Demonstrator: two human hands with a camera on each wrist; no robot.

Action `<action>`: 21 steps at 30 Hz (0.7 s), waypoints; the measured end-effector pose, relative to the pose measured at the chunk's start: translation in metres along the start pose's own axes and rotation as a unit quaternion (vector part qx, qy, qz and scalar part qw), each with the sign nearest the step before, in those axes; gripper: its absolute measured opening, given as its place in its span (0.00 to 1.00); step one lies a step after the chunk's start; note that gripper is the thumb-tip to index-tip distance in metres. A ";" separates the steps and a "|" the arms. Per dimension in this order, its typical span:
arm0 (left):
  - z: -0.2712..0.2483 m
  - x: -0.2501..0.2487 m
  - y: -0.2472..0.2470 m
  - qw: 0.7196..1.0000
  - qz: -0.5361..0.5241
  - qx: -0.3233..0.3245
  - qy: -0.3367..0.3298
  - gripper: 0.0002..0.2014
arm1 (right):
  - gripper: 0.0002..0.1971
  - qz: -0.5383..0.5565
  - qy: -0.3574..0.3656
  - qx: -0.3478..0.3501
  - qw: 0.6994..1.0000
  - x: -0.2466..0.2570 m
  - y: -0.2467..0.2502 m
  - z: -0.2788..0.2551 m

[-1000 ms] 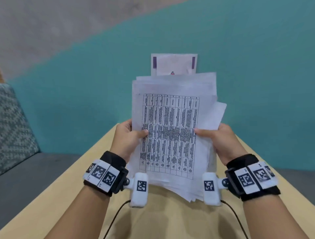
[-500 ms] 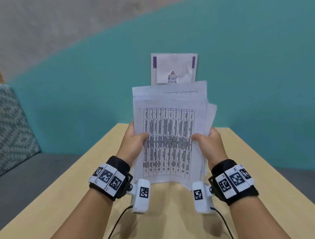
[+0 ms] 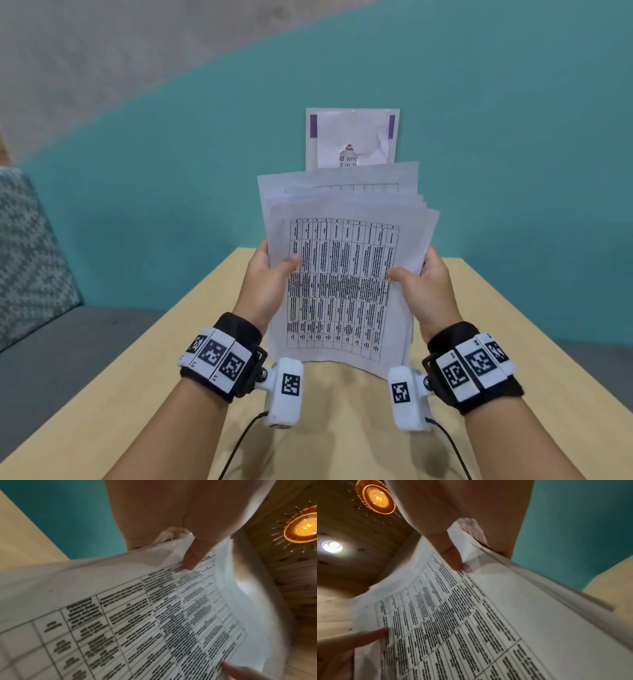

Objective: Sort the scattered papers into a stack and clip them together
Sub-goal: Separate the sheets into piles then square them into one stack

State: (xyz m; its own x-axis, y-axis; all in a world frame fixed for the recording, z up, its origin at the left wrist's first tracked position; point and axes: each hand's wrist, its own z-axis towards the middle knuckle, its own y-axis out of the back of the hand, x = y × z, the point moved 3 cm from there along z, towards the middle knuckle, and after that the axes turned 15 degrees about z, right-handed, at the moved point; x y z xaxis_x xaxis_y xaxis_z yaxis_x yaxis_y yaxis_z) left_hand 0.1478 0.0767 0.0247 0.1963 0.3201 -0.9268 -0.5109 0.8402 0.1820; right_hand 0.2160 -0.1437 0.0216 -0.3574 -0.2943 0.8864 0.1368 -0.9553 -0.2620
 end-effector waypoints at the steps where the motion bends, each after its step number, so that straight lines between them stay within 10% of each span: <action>1: -0.002 -0.003 -0.001 1.000 0.006 -0.002 -0.012 0.19 | 0.21 -0.008 0.010 0.012 1.000 0.001 -0.002 -0.001; 8: -0.001 -0.006 0.003 0.999 -0.009 -0.028 -0.027 0.32 | 0.15 0.004 0.044 -0.003 0.999 0.003 -0.008 -0.001; 13: 0.002 -0.006 0.008 0.998 -0.002 -0.039 -0.049 0.12 | 0.18 0.064 -0.021 0.010 0.998 -0.006 -0.001 0.003; 21: 0.003 0.004 0.007 1.000 0.008 -0.010 -0.018 0.16 | 0.19 0.012 -0.110 0.047 0.993 -0.030 0.003 0.004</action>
State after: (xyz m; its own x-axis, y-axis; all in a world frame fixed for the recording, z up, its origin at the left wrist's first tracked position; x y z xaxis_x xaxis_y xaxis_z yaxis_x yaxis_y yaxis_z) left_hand 0.1472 0.0850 0.0233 0.2171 0.3486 -0.9118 -0.5309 0.8260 0.1894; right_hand 0.2303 -0.1377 -0.0042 -0.1440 -0.2941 0.9449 0.2329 -0.9381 -0.2565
